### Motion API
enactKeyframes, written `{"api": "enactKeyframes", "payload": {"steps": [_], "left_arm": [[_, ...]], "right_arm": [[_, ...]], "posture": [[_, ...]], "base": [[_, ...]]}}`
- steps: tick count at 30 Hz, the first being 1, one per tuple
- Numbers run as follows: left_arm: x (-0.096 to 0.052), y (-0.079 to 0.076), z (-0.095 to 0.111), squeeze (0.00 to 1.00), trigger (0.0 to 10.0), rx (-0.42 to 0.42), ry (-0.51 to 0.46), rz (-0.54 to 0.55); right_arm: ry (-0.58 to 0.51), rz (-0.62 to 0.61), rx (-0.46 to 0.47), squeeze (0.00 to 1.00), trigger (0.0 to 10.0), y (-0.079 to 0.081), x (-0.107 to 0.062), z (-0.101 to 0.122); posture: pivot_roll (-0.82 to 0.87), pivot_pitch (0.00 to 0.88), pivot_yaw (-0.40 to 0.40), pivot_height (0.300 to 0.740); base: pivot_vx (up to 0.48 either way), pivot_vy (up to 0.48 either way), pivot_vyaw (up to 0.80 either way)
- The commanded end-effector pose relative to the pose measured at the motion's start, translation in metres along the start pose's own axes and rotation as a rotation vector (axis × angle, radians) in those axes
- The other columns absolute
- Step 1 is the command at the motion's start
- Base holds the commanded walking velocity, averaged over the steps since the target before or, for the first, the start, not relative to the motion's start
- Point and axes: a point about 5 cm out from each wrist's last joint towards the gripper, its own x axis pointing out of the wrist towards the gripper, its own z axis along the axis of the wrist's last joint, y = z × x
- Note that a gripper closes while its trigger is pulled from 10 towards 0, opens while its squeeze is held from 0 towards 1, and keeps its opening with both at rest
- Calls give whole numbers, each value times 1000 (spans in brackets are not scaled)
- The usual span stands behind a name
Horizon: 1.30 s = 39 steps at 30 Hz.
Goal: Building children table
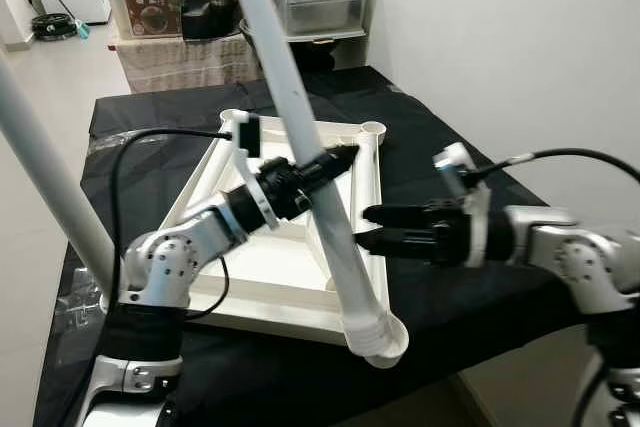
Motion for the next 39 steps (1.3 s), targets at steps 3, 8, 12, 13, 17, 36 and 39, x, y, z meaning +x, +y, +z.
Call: {"api": "enactKeyframes", "payload": {"steps": [3,8,12,13,17,36,39], "left_arm": [[7,-2,0,0,10000,25,43,-61],[12,0,-11,0,10000,25,92,-91],[18,-1,-13,0,10000,23,90,-104],[18,-1,-13,0,10000,23,90,-104],[21,-1,-13,0,10000,24,87,-108],[16,-7,-9,1000,10000,115,92,-194],[-1,-18,-2,1000,10000,137,89,-252]], "right_arm": [[25,37,21,0,10000,3,12,0],[24,90,53,0,10000,11,26,1],[44,104,72,0,9294,16,37,-9],[44,104,72,0,9294,16,37,-9],[56,111,84,0,0,19,43,-18],[74,70,120,0,0,21,42,-32],[5,8,117,0,0,11,37,-23]], "posture": [[-127,0,-44,740],[-139,0,-37,740],[-137,0,-38,740],[-137,0,-38,740],[-137,0,-38,740],[-138,0,-35,740],[-136,0,-33,740]], "base": [[0,0,0],[0,0,0],[0,0,0],[0,0,0],[0,0,0],[0,0,0],[0,0,0]]}}
